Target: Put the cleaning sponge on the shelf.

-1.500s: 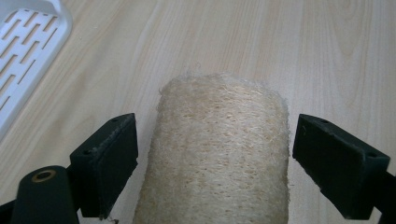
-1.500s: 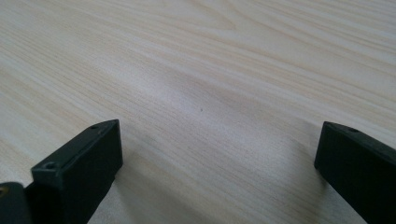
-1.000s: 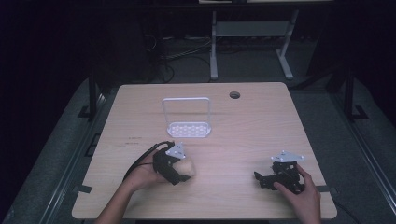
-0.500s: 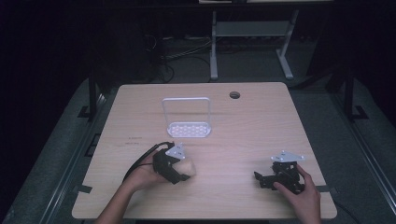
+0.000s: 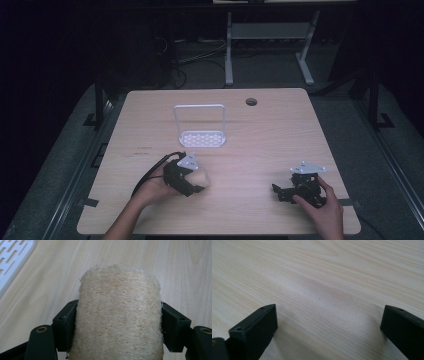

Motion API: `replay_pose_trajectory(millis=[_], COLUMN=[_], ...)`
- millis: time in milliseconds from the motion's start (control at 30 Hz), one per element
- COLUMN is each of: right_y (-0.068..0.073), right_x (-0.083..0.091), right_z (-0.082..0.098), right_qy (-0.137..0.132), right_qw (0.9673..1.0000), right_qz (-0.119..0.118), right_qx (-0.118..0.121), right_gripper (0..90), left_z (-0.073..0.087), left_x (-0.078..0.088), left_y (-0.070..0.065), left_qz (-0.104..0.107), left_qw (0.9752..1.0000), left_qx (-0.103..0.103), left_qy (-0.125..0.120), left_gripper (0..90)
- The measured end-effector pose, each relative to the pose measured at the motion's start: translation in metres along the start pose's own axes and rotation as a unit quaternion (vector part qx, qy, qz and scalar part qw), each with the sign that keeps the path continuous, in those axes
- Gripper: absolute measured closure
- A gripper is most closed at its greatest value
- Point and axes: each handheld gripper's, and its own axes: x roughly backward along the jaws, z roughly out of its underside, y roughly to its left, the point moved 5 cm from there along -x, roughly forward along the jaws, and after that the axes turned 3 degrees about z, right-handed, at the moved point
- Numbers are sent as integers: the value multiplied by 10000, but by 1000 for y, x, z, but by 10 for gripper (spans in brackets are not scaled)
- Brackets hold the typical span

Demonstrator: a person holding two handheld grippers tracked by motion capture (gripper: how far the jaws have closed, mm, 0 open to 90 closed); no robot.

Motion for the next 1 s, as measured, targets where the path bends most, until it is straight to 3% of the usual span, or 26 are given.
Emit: replay_pose_trajectory(millis=[133, 200, 300, 333, 400, 467, 600, 833, 1000], right_y=[0, 0, 0, 0, 0, 0, 0, 0, 0], right_x=[0, 0, 0, 0, 0, 0, 0, 0, 0], right_z=[0, 0, 0, 0, 0, 0, 0, 0, 0], right_qy=[0, 2, 0, -1, 0, 0, 4, 6, 7], right_qw=[10000, 10000, 10000, 10000, 10000, 10000, 10000, 10000, 10000], right_qz=[0, 0, 0, 0, 0, 0, -3, -6, -7], right_qx=[1, -2, 0, 2, 1, 1, -3, -5, -4], right_gripper=[7, 7, 7, 7, 7, 7, 7, 7, 7], left_z=[0, 0, 1, 3, 4, 7, 7, 1, -5], left_x=[3, 5, 7, 9, 10, 12, 14, 19, 19], left_y=[0, 1, 2, 4, 5, 6, 7, 12, 16], left_qz=[-117, -239, -330, -441, -491, -643, -750, -1017, -1061], left_qw=[9997, 9986, 9977, 9958, 9950, 9922, 9905, 9849, 9833], left_qx=[216, 443, 559, 769, 839, 1029, 1112, 1343, 1414], left_qy=[-66, -178, -182, -230, -244, -277, -311, -410, -443], left_gripper=[268, 269, 270, 271, 272, 272, 273, 273, 273])
